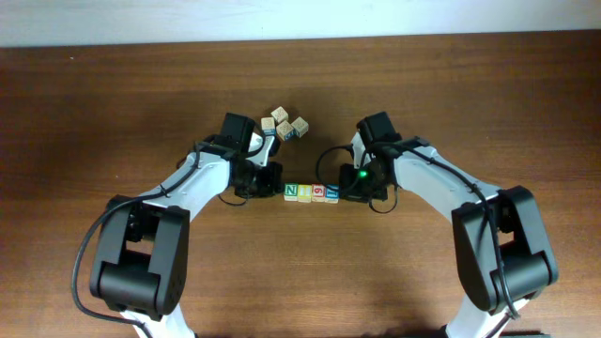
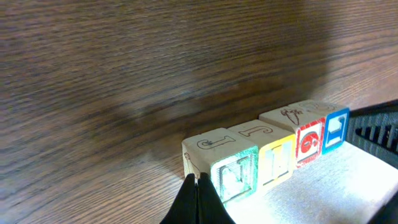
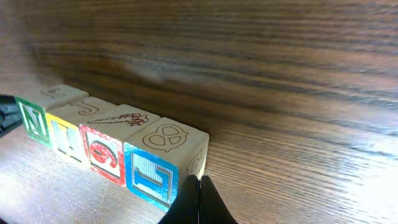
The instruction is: Rotate 4 blocks
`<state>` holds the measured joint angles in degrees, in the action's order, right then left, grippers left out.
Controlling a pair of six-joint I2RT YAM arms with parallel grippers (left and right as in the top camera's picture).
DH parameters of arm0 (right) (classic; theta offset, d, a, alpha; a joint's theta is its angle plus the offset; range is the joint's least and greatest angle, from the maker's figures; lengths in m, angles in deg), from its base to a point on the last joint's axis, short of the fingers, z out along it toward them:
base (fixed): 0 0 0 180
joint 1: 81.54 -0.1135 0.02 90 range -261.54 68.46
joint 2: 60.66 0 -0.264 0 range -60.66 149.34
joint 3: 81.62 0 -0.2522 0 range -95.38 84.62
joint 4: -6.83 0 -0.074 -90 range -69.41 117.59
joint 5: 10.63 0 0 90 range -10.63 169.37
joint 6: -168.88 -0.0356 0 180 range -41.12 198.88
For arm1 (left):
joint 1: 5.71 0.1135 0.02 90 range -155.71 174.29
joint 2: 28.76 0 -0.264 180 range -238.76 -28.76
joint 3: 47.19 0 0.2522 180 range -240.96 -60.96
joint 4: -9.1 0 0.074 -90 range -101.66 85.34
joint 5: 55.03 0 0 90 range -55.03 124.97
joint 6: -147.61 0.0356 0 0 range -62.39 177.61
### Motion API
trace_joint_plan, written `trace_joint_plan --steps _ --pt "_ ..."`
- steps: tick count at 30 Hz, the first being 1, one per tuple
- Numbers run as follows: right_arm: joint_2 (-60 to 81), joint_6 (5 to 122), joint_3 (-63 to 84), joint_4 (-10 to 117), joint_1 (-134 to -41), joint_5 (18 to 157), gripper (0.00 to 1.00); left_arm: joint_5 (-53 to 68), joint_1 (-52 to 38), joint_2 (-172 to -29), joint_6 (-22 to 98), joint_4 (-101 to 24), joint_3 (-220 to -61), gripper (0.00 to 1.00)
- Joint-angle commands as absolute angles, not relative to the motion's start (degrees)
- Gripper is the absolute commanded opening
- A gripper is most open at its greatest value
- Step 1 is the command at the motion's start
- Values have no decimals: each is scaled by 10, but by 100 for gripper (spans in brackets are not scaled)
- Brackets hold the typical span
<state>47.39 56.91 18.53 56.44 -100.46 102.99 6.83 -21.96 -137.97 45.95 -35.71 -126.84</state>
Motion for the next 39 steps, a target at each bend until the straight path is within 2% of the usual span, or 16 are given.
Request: trace_joint_plan --steps 1,15,23,34,39 --pt "449 579 165 564 -1035 1070 4 41 -226 -1381 457 -357 -1269 0" --pt "446 595 71 622 -1096 1054 4 41 -226 -1381 457 -358 -1269 0" --pt "446 596 64 603 -1131 1042 4 41 -226 -1381 457 -358 -1269 0" --pt "446 589 64 595 -1139 1041 4 41 -226 -1381 457 -368 -1269 0" --pt "446 574 64 591 -1137 993 4 71 -217 -1381 457 -368 -1269 0"
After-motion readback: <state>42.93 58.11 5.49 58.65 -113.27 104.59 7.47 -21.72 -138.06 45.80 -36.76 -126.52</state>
